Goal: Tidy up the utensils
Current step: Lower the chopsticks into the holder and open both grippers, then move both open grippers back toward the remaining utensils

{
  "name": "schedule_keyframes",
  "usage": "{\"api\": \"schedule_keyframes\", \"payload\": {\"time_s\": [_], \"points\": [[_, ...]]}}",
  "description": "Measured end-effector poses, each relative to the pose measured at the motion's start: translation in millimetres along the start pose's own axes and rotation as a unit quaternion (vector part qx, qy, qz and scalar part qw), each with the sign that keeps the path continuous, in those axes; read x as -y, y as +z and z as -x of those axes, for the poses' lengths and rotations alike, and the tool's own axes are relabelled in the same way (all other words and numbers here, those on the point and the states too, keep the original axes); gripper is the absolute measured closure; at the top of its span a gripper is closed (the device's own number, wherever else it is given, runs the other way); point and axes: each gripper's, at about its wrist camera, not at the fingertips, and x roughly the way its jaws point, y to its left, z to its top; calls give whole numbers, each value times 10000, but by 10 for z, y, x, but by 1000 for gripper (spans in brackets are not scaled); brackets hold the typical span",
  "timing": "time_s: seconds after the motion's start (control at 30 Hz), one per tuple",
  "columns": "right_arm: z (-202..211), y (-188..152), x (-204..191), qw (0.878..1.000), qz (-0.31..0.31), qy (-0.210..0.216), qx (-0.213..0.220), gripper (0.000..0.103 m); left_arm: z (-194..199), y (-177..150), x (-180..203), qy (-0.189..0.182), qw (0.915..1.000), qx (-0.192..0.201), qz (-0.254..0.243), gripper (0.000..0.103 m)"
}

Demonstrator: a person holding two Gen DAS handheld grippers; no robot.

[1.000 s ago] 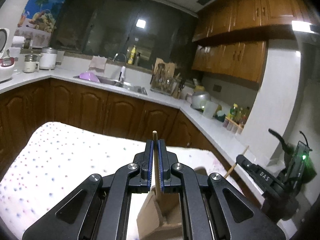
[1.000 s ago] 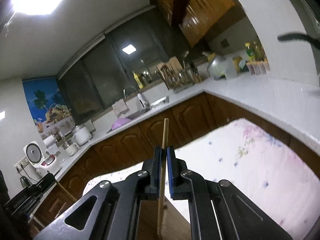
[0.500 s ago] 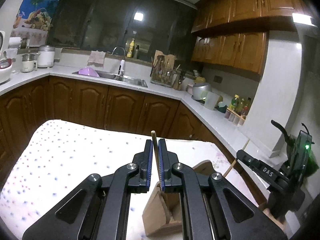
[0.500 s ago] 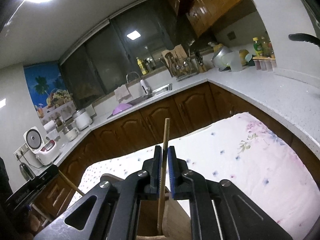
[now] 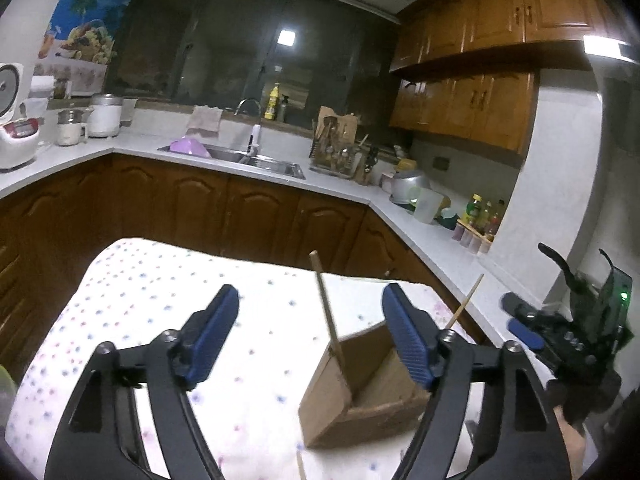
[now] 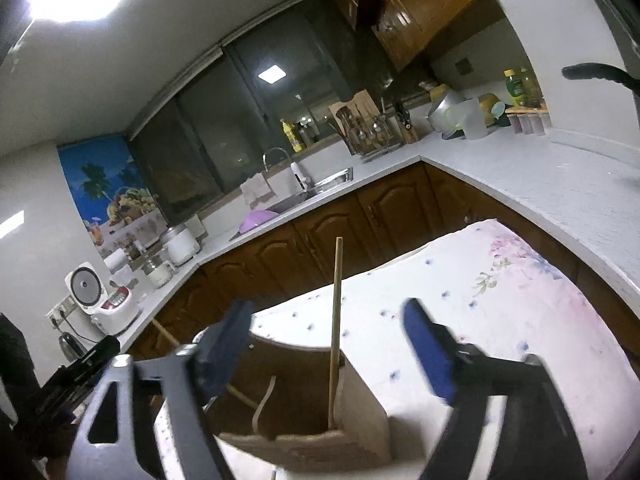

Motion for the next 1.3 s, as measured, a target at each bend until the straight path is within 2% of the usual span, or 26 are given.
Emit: {"api": "schedule_keyframes", "payload": {"time_s": [0.07,0.33,0.67,0.93,1.3], "points": [[109,-36,15,10000,-29,24,9,10,78,-42,-50,15,10000,-62,37,23],[543,-303,38,9996,-46,11,-271,10,378,-342,-195,72,9987,-503,78,20],[1007,-753,82,9967,179,-398,-679,10,663,-778,-235,88,9943,-1062,-78,19],[1111,-1109,42,9906,435,-588,-1160,10,747,-1083,-275,168,9884,-1504,-125,19],[1076,-1297,-16,9867,588,-615,-1384,10,635,-1246,-297,287,9804,-1927,-280,19]]}}
